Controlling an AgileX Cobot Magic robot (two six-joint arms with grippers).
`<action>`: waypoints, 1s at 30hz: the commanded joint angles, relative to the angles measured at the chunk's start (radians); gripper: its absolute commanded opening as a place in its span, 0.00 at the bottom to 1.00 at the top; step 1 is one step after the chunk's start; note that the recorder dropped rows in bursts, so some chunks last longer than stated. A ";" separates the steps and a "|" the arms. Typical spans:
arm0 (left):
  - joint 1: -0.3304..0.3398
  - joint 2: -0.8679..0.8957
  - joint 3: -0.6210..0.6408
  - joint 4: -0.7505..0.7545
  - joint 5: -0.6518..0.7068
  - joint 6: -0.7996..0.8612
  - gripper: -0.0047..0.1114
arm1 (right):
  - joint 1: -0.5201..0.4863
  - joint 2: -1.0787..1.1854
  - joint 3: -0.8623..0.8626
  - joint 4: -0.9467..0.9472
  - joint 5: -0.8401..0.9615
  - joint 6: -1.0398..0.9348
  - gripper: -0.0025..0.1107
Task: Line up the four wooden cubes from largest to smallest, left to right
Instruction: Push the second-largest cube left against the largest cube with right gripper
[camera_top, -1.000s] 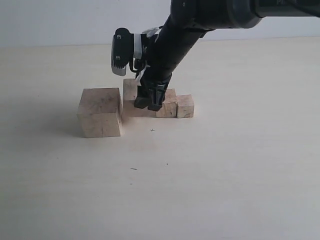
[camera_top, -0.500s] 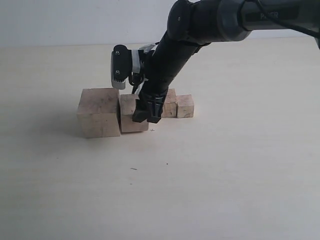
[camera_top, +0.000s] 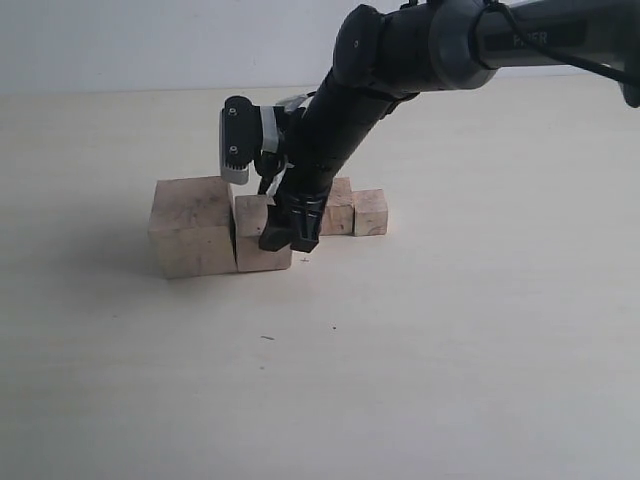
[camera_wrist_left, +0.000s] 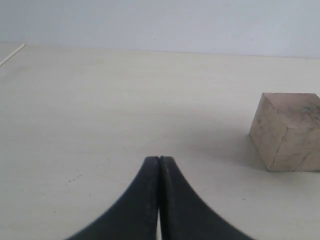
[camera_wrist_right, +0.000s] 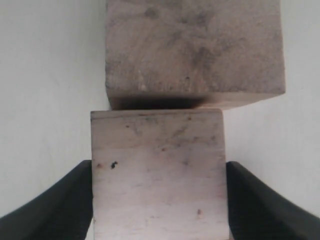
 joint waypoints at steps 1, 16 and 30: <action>-0.006 -0.006 0.001 -0.008 -0.014 0.001 0.04 | -0.001 -0.002 0.000 0.036 -0.033 -0.011 0.02; -0.006 -0.006 0.001 -0.008 -0.014 0.001 0.04 | -0.001 -0.002 0.000 0.045 -0.057 0.031 0.02; -0.006 -0.006 0.001 -0.008 -0.014 0.001 0.04 | -0.001 -0.002 0.000 0.053 -0.055 0.149 0.02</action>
